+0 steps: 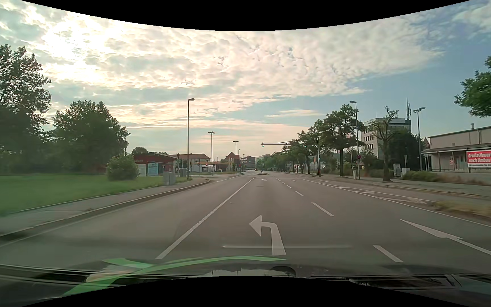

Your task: Follow the waypoints while adhering to traffic rules and regulations

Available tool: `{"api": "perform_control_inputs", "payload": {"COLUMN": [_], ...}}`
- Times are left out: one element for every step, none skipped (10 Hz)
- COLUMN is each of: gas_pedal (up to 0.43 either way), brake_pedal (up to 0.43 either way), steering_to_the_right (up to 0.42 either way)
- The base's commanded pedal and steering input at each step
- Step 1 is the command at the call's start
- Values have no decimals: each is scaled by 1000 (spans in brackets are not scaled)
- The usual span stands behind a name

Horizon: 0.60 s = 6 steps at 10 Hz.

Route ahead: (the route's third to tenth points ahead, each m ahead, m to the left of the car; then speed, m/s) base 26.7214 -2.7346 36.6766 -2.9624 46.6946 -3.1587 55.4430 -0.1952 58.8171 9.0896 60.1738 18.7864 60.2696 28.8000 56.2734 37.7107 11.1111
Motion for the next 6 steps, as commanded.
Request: {"api": "perform_control_inputs", "payload": {"gas_pedal": [79,79,67,67,59,0], "brake_pedal": [0,0,0,0,0,0], "steering_to_the_right": [-2,-2,-2,-2,-1,-1]}}
